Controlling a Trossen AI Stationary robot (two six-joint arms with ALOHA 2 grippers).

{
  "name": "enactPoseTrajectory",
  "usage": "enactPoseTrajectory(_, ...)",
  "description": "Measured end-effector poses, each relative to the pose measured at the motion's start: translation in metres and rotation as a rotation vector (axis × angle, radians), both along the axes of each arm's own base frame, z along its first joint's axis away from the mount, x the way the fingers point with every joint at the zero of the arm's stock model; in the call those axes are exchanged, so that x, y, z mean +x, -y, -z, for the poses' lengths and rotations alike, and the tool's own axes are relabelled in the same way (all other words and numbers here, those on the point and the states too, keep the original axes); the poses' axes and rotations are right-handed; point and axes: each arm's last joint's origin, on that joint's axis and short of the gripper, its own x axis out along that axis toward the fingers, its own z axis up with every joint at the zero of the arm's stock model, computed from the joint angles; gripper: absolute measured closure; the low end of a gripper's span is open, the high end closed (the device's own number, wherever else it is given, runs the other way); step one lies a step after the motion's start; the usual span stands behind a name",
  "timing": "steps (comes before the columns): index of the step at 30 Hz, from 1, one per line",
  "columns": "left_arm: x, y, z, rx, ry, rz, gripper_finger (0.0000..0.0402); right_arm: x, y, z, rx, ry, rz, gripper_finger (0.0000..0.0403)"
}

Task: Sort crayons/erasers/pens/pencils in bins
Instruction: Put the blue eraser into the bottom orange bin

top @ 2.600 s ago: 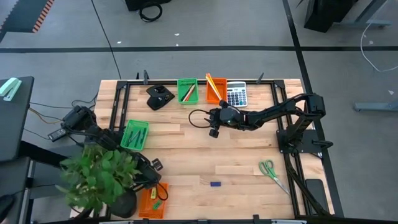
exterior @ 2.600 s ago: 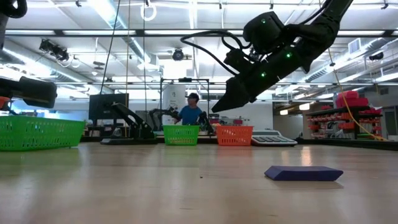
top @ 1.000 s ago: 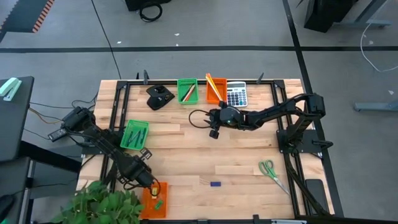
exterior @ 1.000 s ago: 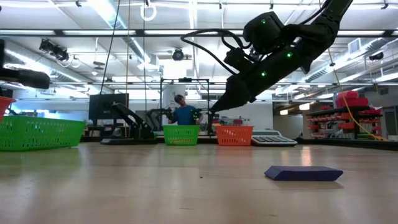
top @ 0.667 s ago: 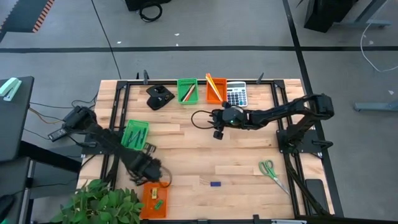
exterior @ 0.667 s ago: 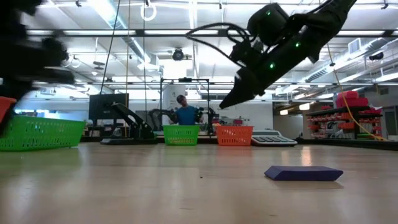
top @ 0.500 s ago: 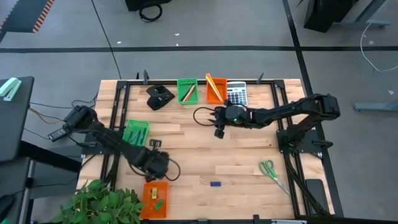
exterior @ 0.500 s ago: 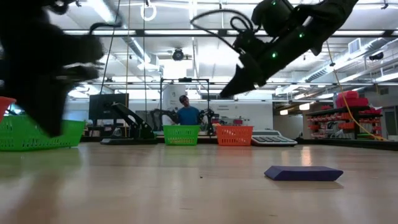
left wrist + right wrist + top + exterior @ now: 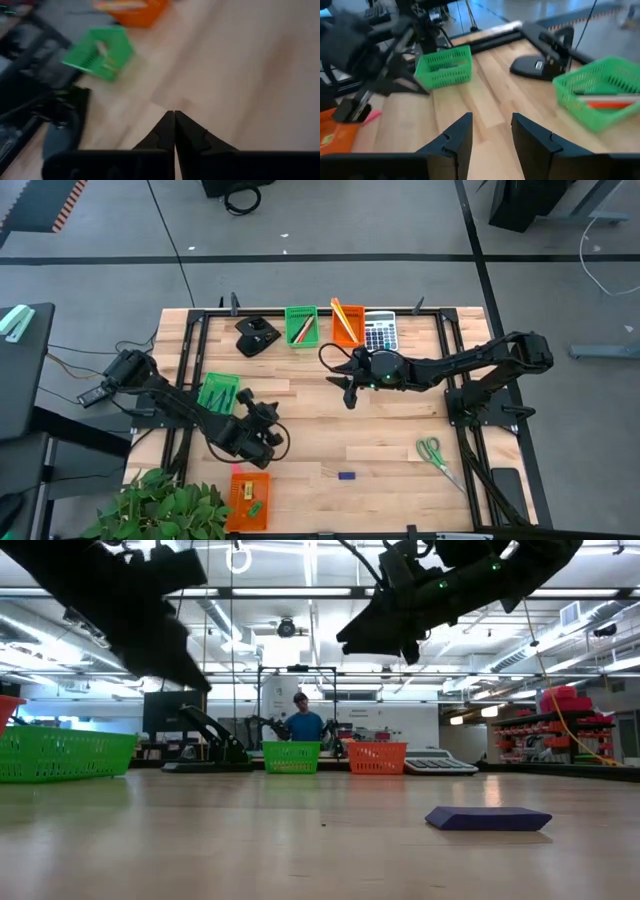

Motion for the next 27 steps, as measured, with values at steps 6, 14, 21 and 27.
enactPoseTrajectory(6,0.001,-0.001,-0.003,0.046,0.099,-0.055,0.0372,0.001,-0.014,0.005,0.054,-0.025,-0.113,0.0259)
enactPoseTrajectory(14,0.001,0.001,-0.003,0.061,0.088,-0.035,0.0366,0.0,-0.037,0.006,0.104,-0.146,-0.072,0.0237)
enactPoseTrajectory(21,0.002,-0.002,-0.003,0.14,0.012,0.009,0.038,-0.004,-0.061,0.003,-0.02,-0.307,-0.133,0.0214)
enactPoseTrajectory(27,0.007,-0.014,-0.004,0.219,-0.052,0.0,0.0381,-0.019,-0.079,0.026,-0.107,-0.354,-0.213,0.0223)
